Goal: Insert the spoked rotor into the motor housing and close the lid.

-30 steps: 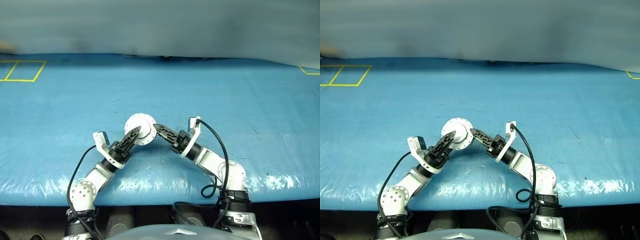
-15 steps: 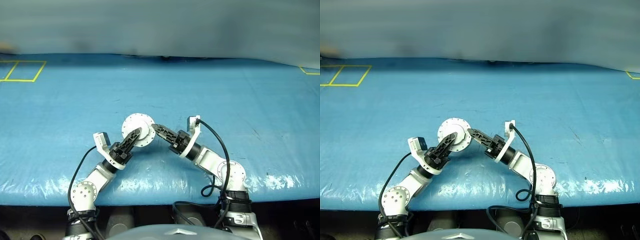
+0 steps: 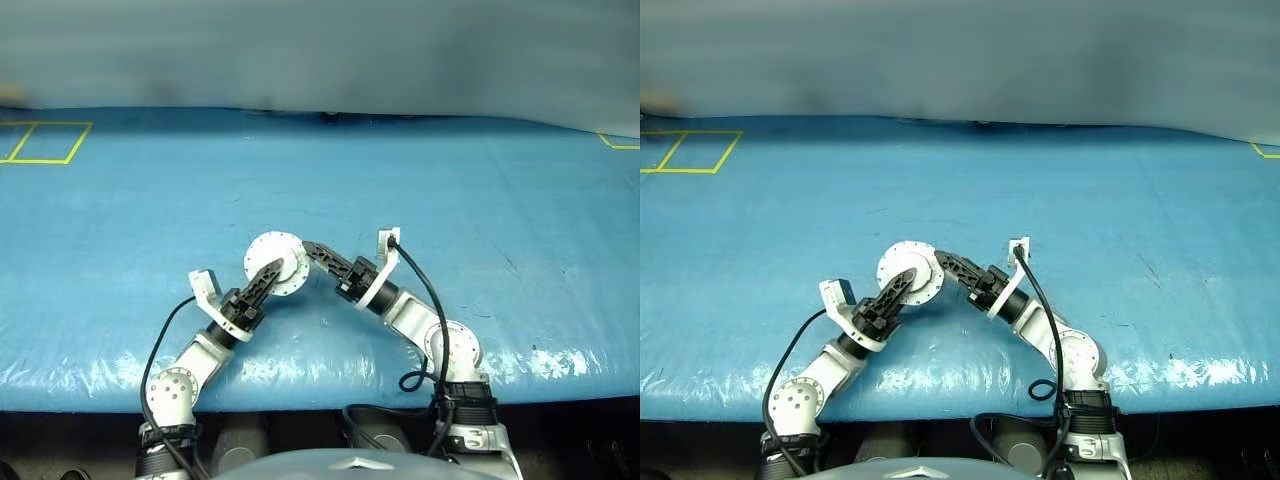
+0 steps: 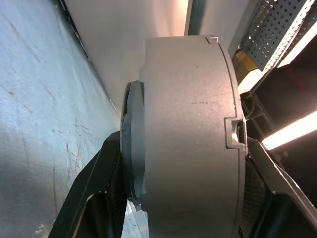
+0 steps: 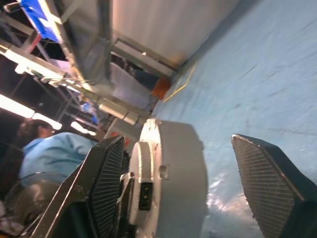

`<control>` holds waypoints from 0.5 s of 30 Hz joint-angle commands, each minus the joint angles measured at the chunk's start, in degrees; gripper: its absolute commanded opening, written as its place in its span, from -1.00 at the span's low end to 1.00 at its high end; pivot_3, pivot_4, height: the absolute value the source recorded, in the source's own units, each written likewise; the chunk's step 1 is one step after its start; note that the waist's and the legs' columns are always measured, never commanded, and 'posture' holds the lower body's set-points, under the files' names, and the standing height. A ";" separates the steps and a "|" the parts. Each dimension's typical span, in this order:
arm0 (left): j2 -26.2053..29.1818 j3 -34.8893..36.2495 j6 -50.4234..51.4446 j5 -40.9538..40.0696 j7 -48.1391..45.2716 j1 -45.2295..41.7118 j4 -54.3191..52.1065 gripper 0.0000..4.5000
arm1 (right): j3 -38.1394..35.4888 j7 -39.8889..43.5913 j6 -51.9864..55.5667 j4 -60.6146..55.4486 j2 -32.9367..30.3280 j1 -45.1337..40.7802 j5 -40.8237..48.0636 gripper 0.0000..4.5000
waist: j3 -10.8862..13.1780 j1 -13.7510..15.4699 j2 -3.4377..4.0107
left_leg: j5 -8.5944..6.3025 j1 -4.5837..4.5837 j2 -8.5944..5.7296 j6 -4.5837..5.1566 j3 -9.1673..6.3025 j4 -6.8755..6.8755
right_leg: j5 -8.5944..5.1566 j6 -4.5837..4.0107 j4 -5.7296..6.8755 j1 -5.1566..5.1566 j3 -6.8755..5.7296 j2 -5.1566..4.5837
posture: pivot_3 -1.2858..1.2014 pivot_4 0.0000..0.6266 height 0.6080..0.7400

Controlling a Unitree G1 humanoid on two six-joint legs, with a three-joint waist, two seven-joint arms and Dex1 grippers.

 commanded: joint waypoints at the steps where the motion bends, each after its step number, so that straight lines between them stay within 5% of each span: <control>1: -0.97 3.36 -5.25 0.39 1.58 0.13 -2.18 0.05 | -1.88 -0.59 -4.73 0.54 -0.16 -1.61 -2.60 0.53 | 0.00 0.05 0.00 | 0.00 0.00 0.00 0.00 0.01 0.02 | 0.01 0.01 0.00 0.00 0.01 0.00 | 0.03 -0.52 1.00; 7: -2.20 8.34 -9.36 -0.61 6.66 -1.20 -1.50 0.05 | -1.37 -0.05 -6.55 1.03 -0.63 -1.40 -5.00 0.53 | 0.00 0.12 0.00 | 0.00 0.00 0.00 0.00 0.00 0.00 | 0.01 0.00 0.00 0.00 0.01 0.00 | 0.03 -0.52 1.00; 15: -3.50 13.59 -17.10 4.30 21.57 -14.09 8.18 0.05 | 0.38 -0.02 -8.10 2.01 -0.03 -1.31 -8.54 0.53 | -0.01 0.77 -0.04 | 0.03 0.00 -0.08 -0.04 -0.02 0.21 | 0.14 0.18 -0.04 0.16 0.03 -0.03 | 0.03 -0.52 1.00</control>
